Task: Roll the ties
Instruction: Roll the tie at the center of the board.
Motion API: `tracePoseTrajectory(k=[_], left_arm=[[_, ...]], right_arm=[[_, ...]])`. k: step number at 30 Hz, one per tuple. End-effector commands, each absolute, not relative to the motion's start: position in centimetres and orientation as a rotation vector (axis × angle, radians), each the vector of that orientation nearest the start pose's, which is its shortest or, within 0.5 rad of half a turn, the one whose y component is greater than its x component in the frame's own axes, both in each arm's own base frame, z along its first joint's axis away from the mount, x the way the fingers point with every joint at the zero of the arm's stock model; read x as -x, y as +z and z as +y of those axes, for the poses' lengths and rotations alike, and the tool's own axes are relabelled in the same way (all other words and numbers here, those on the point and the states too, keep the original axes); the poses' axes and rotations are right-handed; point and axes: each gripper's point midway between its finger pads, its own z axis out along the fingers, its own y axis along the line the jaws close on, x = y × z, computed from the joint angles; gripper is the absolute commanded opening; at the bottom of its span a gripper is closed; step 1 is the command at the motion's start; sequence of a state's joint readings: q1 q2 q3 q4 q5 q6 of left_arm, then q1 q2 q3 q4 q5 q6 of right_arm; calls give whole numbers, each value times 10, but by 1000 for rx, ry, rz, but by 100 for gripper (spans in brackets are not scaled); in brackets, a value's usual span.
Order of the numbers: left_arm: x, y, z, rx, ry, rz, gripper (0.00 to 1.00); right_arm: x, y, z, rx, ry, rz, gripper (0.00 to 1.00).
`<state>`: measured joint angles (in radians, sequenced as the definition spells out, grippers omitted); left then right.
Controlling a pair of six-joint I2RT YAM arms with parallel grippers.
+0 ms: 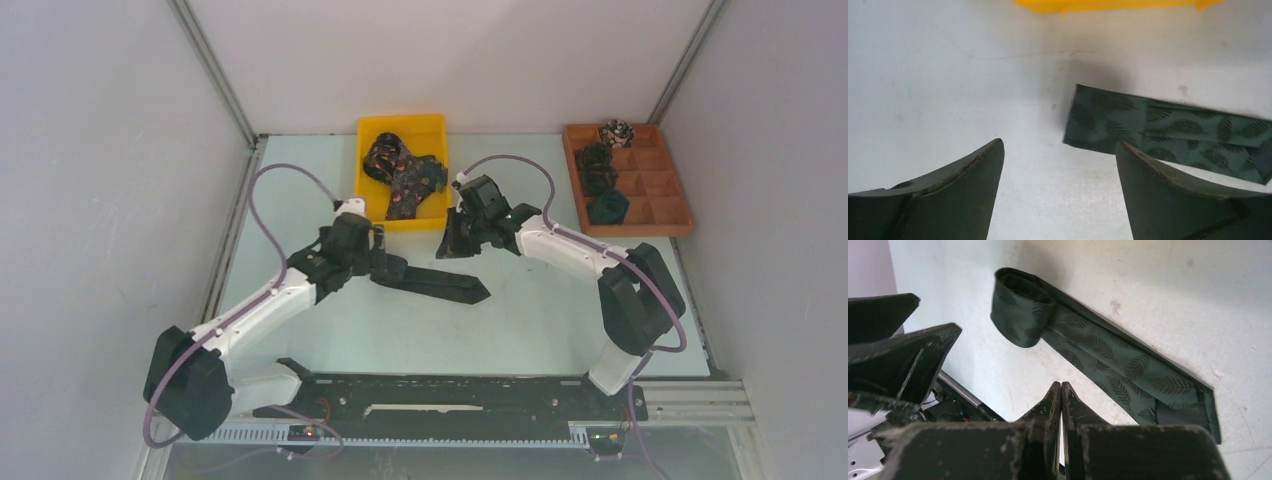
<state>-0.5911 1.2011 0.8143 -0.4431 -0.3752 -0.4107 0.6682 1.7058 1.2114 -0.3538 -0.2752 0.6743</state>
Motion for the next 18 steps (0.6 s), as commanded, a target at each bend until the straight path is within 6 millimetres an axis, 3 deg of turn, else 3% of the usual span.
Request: tracePoseTrajectory(k=[1, 8, 18], left_arm=[[-291, 120, -124, 97, -209, 2287, 90], [-297, 106, -110, 240, -338, 2290, 92], [-303, 87, -118, 240, -391, 2343, 88]], right_arm=[[-307, 143, 350, 170, 965, 2509, 3], [-311, 140, 382, 242, 983, 2529, 3], [-304, 121, 425, 330, 1012, 2583, 2]])
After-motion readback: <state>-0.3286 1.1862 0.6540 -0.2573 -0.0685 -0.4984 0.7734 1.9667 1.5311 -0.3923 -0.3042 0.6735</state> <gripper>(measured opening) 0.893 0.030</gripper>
